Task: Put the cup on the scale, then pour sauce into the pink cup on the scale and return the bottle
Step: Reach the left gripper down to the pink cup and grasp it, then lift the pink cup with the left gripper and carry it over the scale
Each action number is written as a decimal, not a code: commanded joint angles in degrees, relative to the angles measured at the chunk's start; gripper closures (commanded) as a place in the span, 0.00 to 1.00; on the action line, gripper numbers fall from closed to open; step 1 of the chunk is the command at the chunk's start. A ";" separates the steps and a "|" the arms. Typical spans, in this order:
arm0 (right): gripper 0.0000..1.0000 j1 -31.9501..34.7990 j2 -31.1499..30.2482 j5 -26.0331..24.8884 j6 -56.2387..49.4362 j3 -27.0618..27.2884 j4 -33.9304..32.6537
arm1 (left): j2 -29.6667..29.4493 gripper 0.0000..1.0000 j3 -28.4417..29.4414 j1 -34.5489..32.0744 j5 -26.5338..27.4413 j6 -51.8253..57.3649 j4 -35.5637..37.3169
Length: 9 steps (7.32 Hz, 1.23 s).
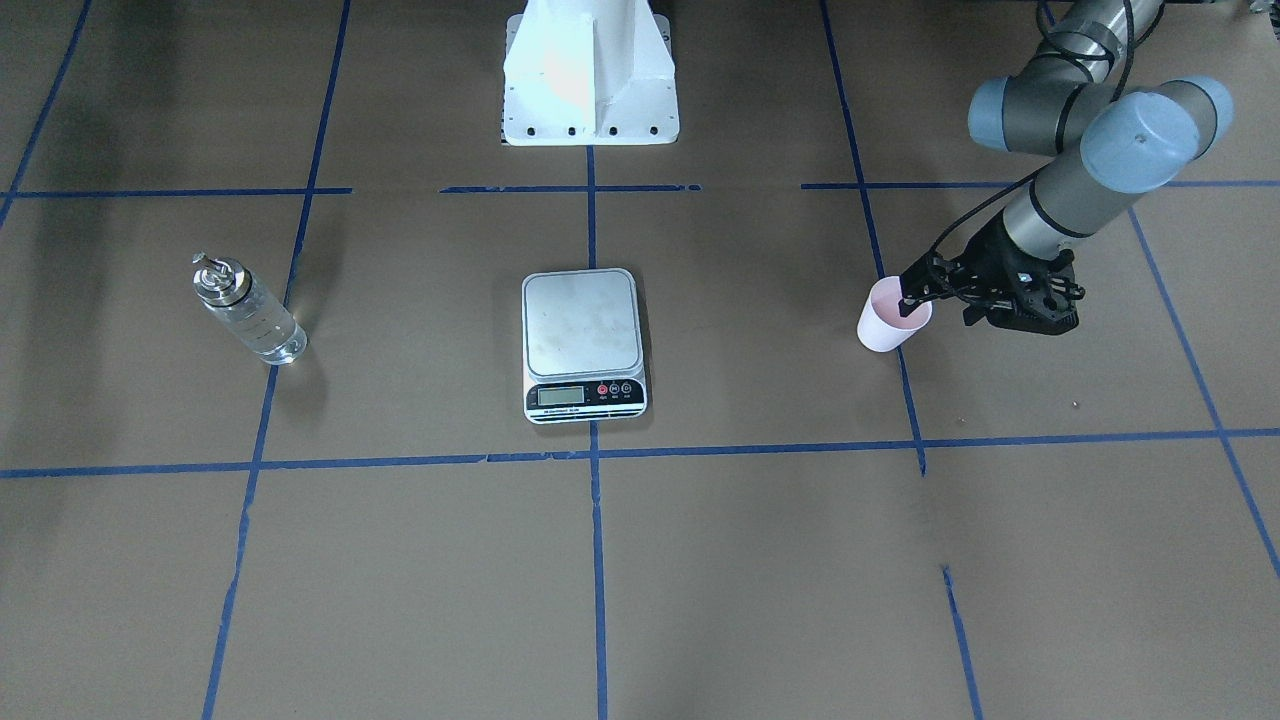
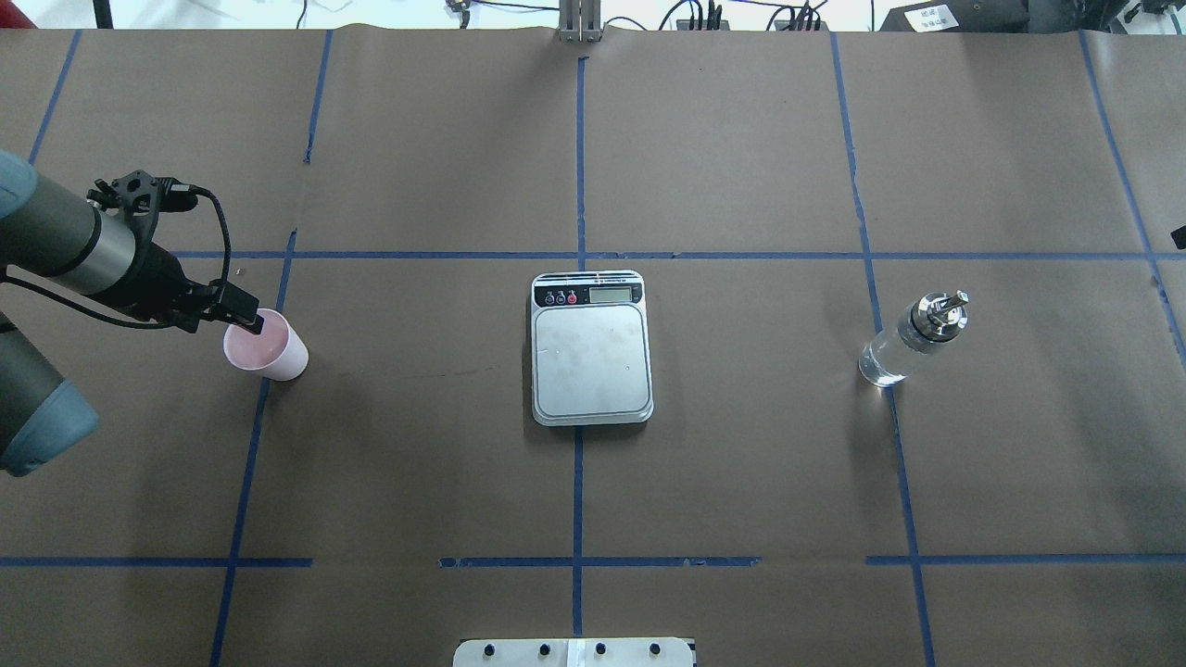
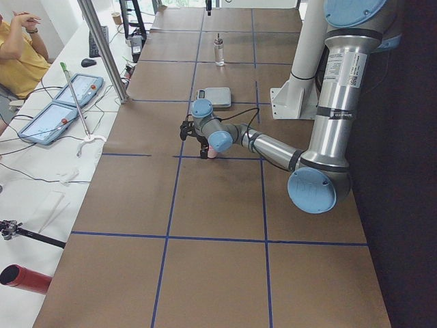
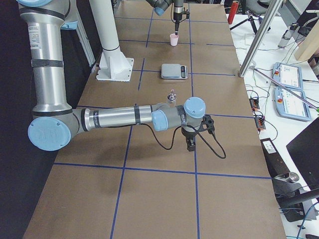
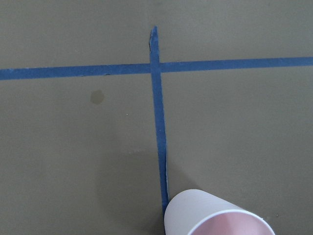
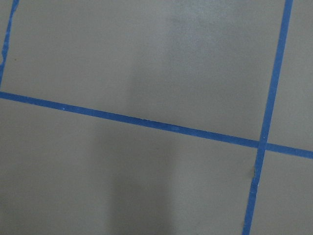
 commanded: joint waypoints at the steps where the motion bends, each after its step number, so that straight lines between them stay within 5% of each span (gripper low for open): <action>1: 0.00 -0.16 0.09 0.05 0.91 0.03 0.04 | -0.01 0.22 0.60 0.54 0.02 0.11 0.02; 2: 0.00 -0.16 0.09 0.05 0.91 -0.05 -0.14 | -0.09 0.41 2.43 0.54 0.02 0.19 -0.32; 3: 0.00 -0.16 0.01 0.14 0.91 0.03 -0.05 | -0.18 0.92 1.92 0.54 -0.24 0.11 0.02; 4: 0.00 -0.25 0.01 0.31 1.00 -0.05 -0.05 | -0.27 1.00 2.18 0.54 -0.42 -0.24 0.20; 7: 0.01 -0.25 0.01 0.22 1.00 -0.05 -0.05 | -0.97 1.00 -3.84 0.45 -3.20 -5.91 3.61; 9: 0.01 -0.60 0.01 1.27 1.09 -0.05 -0.05 | -7.60 1.00 -9.67 0.45 -4.90 -15.91 11.77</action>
